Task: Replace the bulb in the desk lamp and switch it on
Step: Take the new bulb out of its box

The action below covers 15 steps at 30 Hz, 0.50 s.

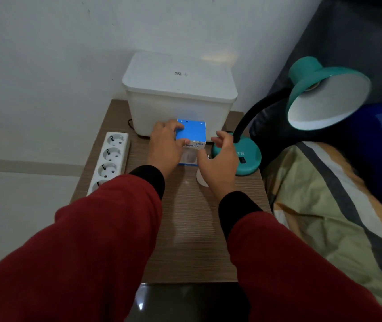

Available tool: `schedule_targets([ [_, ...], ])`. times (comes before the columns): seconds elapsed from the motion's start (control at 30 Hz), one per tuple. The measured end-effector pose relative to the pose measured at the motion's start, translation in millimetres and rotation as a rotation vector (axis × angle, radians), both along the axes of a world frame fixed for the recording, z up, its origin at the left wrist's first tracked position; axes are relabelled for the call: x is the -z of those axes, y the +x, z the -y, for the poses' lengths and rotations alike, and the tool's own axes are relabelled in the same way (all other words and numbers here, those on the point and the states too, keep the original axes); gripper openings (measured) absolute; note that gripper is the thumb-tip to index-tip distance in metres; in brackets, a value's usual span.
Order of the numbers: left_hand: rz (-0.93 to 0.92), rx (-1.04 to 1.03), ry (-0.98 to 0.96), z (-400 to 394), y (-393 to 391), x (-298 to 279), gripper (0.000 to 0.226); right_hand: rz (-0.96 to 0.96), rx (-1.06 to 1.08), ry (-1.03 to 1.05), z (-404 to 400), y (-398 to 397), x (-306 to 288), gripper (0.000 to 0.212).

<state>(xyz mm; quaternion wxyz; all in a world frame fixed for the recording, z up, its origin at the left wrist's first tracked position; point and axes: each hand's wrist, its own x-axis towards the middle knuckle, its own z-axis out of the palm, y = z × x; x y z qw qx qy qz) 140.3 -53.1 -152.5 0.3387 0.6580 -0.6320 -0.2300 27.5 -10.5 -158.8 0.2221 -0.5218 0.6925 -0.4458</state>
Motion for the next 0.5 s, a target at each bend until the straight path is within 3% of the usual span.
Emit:
schedule_targets([
  [0.37,-0.083,-0.041,-0.05,2.1,-3.7,3.9,0.039,0.26,-0.007,-0.009,8.2,7.2,-11.1,0.046],
  [0.5,-0.101,-0.034,-0.121,-0.1,-4.7,1.5,0.045,0.275,-0.032,-0.051,7.4,6.6,-13.8,0.044],
])
